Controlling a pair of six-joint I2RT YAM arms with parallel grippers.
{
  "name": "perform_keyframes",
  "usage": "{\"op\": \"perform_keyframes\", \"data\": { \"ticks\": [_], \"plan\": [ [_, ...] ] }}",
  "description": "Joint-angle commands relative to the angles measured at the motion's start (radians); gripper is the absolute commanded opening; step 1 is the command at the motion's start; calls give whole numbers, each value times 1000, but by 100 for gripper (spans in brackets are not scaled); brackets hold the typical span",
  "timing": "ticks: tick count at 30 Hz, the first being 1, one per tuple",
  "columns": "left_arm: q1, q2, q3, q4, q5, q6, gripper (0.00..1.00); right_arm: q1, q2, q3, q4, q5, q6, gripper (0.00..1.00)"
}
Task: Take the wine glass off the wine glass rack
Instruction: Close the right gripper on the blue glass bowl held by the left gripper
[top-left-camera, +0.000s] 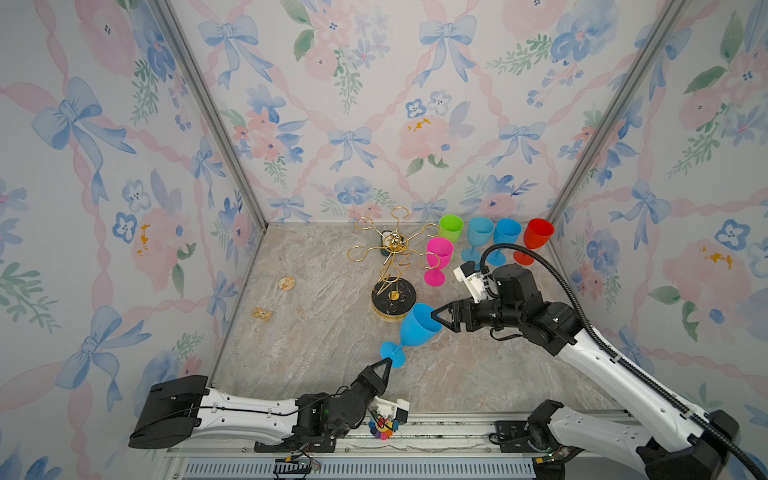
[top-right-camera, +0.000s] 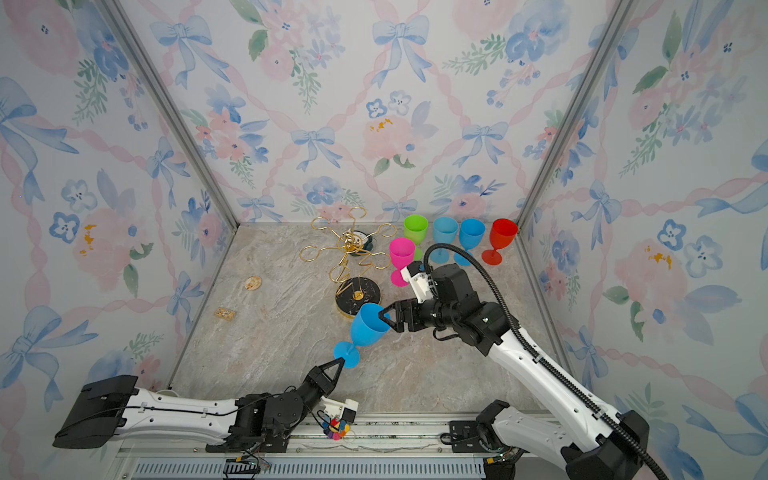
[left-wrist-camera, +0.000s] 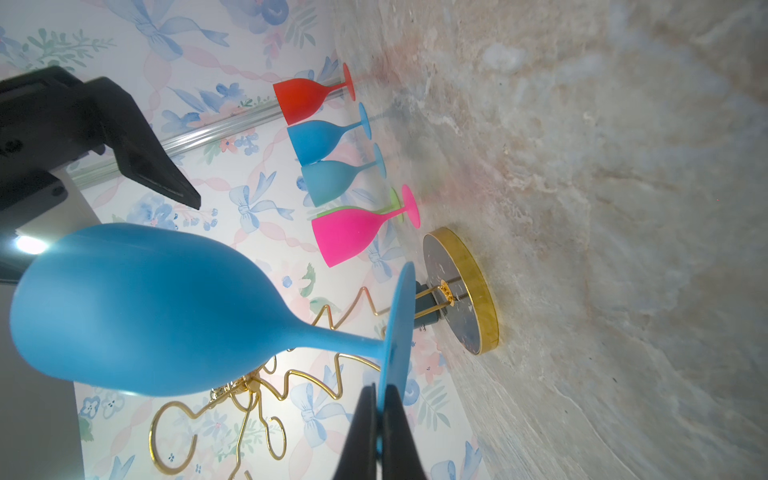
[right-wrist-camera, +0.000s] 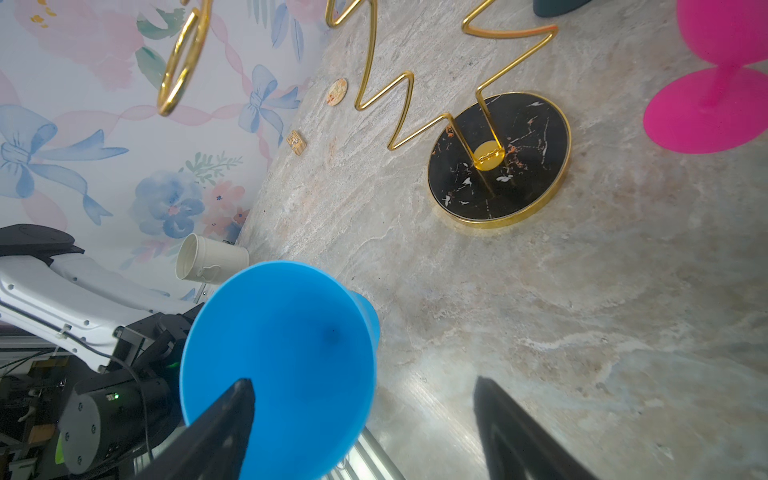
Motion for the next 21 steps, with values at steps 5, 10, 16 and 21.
{"op": "perform_keyframes", "data": {
  "ticks": [5, 10, 16, 21],
  "plan": [
    [-1, 7, 14, 24, -14, 23, 0, 10, 25, -26, 38, 8, 18, 82],
    [-2, 3, 17, 22, -17, 26, 0, 12, 40, -35, 64, -7, 37, 75],
    [-2, -1, 17, 22, -19, 29, 0, 28, 71, -29, 81, -24, 44, 65],
    [-2, -8, 14, 23, -22, 29, 0, 48, 95, -29, 91, -25, 45, 59]
  ]
}}
